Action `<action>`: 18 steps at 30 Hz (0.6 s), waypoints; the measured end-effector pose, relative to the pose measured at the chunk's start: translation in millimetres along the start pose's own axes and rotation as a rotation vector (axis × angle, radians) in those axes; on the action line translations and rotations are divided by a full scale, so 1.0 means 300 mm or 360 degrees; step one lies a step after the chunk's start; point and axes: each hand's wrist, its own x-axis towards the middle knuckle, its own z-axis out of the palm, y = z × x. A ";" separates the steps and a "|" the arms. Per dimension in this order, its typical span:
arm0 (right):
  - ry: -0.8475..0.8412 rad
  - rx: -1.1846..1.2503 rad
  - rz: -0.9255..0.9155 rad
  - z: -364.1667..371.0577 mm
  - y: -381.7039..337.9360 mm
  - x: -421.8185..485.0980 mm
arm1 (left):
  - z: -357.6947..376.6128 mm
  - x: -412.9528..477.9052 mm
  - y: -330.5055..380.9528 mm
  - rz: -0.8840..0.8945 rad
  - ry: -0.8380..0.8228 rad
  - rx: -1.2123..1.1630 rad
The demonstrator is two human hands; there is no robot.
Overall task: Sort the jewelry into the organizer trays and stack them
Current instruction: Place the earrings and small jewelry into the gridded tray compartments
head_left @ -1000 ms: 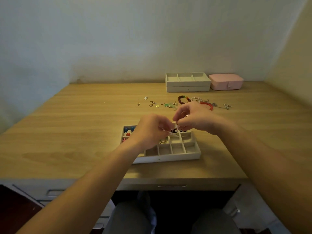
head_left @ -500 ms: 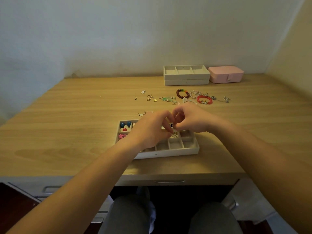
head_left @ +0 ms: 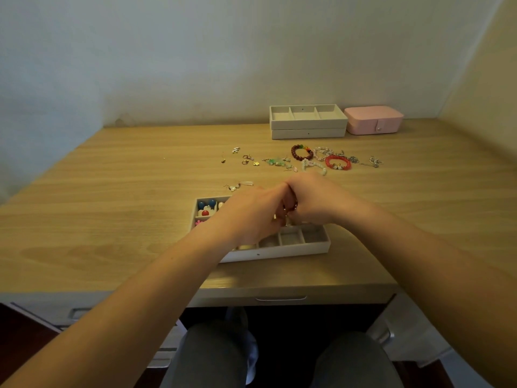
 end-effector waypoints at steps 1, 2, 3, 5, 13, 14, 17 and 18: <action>0.0007 -0.0041 0.0001 -0.003 -0.002 0.000 | 0.001 -0.001 -0.002 0.0008 -0.0015 0.0009; 0.0003 -0.0074 0.0000 -0.006 -0.002 0.002 | 0.002 -0.001 -0.005 0.0015 -0.0035 0.0027; -0.0009 -0.0093 -0.0005 -0.009 -0.002 0.003 | 0.003 -0.002 -0.008 0.0026 -0.0055 0.0047; -0.0033 -0.0092 -0.0016 -0.017 0.004 0.004 | 0.002 -0.005 -0.010 0.0041 -0.0083 0.0071; 0.0073 -0.0094 -0.0061 -0.039 0.061 0.004 | -0.014 -0.013 -0.004 -0.0009 -0.0131 -0.0063; 0.0090 -0.0097 -0.0057 -0.037 0.068 0.002 | -0.017 -0.013 -0.002 -0.0023 -0.0145 -0.0080; 0.0025 -0.0062 -0.0046 -0.030 0.081 -0.007 | -0.020 -0.017 0.001 -0.0047 -0.0163 -0.0137; -0.0029 -0.0010 -0.0048 -0.028 0.083 -0.010 | -0.021 -0.018 0.002 -0.0058 -0.0159 -0.0183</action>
